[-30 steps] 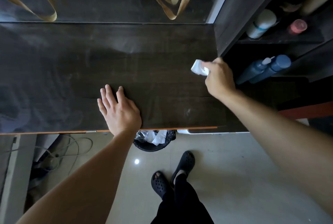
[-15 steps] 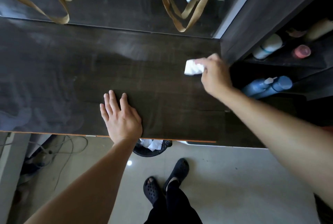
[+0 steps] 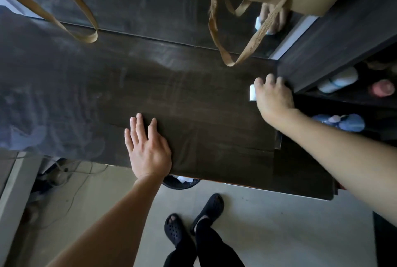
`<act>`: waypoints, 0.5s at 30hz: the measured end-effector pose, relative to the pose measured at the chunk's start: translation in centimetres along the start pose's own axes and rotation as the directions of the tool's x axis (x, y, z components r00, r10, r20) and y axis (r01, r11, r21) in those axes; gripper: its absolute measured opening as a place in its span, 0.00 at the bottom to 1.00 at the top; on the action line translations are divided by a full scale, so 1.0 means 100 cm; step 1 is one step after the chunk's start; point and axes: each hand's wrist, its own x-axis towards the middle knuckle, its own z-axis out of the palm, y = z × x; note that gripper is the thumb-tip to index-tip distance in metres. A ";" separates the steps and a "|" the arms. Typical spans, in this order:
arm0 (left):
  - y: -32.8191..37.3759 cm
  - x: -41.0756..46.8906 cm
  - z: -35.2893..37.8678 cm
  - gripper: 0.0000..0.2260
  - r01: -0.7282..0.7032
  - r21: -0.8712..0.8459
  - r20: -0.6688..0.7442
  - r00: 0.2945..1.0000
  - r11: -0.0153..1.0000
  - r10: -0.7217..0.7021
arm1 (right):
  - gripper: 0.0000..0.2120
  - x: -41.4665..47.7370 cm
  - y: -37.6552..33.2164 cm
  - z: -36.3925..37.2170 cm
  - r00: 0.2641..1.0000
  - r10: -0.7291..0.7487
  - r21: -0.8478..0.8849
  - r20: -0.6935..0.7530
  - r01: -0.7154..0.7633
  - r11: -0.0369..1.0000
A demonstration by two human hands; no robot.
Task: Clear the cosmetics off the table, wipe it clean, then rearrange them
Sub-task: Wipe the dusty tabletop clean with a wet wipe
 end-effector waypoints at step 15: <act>-0.001 -0.001 -0.001 0.18 0.008 -0.040 0.046 0.999 0.999 -0.006 | 0.14 -0.151 0.027 0.000 0.988 0.124 0.658 0.092 -0.153 0.737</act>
